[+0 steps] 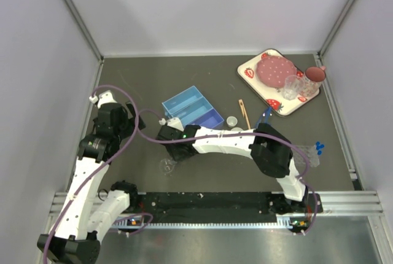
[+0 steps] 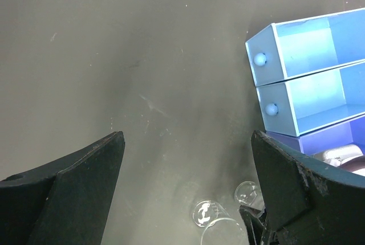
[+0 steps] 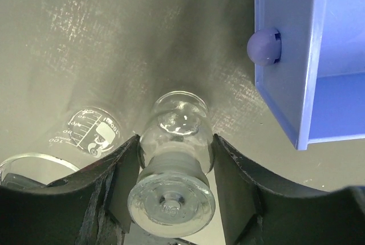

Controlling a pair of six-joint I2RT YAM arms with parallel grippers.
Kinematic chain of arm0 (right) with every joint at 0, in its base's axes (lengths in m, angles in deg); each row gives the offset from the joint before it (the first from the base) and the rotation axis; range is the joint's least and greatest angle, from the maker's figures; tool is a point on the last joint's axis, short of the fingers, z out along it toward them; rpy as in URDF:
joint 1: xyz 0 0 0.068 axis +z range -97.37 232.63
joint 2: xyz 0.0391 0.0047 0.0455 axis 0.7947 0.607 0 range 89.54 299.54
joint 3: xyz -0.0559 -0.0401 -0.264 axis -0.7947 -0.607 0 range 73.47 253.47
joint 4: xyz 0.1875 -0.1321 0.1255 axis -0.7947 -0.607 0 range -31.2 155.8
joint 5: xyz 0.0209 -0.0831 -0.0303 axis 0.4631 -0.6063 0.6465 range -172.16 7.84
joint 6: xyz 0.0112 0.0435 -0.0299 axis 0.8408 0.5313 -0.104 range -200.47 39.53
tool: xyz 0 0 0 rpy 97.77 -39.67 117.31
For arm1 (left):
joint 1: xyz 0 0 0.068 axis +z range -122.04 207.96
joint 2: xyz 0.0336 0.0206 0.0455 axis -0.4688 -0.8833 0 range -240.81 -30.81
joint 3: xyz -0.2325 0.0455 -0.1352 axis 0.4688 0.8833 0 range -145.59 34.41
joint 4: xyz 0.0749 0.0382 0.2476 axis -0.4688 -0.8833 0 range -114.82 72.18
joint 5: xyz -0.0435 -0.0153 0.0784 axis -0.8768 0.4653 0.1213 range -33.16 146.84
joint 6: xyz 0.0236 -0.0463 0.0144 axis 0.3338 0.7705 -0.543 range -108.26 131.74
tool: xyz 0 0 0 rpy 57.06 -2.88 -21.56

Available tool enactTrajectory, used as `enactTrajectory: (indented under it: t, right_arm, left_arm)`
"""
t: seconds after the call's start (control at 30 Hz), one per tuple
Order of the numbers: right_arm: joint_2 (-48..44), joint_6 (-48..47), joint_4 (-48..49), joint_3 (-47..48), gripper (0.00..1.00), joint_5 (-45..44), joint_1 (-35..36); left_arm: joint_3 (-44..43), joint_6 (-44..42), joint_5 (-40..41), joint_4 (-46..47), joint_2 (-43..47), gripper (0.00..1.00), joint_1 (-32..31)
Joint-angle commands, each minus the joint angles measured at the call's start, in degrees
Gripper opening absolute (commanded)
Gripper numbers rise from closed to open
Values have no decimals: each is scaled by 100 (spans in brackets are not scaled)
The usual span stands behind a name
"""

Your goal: Organize the chemistry lab equipment

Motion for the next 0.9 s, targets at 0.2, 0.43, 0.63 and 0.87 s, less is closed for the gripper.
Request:
enactTrajectory:
  t: [0.2, 0.43, 0.63, 0.87]
  right_arm:
    - [97, -147, 9, 173, 30, -60, 49]
    - [-175, -349, -464, 506, 21, -271, 233]
    - [-746, -446, -1001, 841, 19, -464, 313]
    - [-1546, -490, -1317, 955, 19, -517, 331]
  left_arm:
    - [7, -22, 18, 190, 96, 98, 22]
    - [7, -40, -8, 190, 70, 98, 14]
    - [33, -84, 44, 199, 78, 98, 22]
    - [-28, -110, 18, 182, 61, 98, 22]
